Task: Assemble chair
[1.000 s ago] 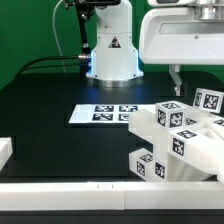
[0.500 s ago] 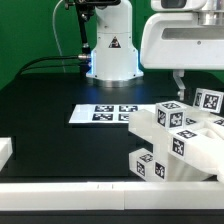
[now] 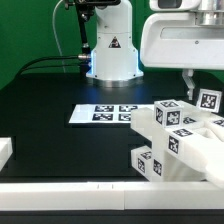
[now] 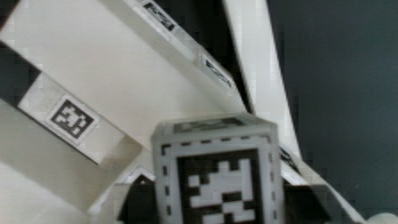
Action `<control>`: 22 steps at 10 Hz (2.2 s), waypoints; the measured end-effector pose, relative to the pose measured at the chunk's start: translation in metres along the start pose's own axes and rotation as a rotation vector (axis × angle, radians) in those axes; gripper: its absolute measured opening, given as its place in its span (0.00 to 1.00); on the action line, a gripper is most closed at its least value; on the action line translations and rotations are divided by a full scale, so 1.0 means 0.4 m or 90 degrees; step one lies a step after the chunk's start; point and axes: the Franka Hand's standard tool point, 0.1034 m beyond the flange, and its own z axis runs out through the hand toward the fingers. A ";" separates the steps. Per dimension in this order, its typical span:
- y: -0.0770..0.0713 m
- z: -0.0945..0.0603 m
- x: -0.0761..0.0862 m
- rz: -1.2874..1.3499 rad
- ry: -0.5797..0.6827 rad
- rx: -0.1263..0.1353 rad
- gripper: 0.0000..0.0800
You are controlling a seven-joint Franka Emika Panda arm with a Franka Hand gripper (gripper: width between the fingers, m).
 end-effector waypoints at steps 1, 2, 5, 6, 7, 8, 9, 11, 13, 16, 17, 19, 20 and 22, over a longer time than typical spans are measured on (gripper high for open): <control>0.004 0.000 0.004 0.057 -0.003 0.007 0.36; 0.007 0.000 0.007 0.129 -0.006 0.015 0.36; 0.004 0.002 0.009 0.322 -0.018 0.041 0.36; 0.003 0.002 0.009 0.397 -0.026 0.049 0.36; 0.004 0.002 0.012 0.439 -0.031 0.055 0.36; 0.004 0.002 0.017 0.497 -0.032 0.064 0.36; 0.006 0.003 0.017 0.547 -0.037 0.067 0.36; 0.008 0.003 0.020 0.570 -0.034 0.071 0.36; 0.008 0.003 0.022 0.572 -0.031 0.073 0.36; 0.008 0.004 0.027 0.660 -0.026 0.087 0.36; 0.007 0.004 0.025 0.713 -0.030 0.086 0.36; 0.007 0.004 0.026 0.718 -0.031 0.086 0.42; 0.007 0.005 0.026 0.718 -0.031 0.086 0.42; 0.001 0.008 0.022 0.715 -0.031 0.084 0.78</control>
Offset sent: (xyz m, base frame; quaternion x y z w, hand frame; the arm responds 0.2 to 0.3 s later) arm -0.0051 -0.0037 -0.0028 0.0367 -0.0094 0.2984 0.9537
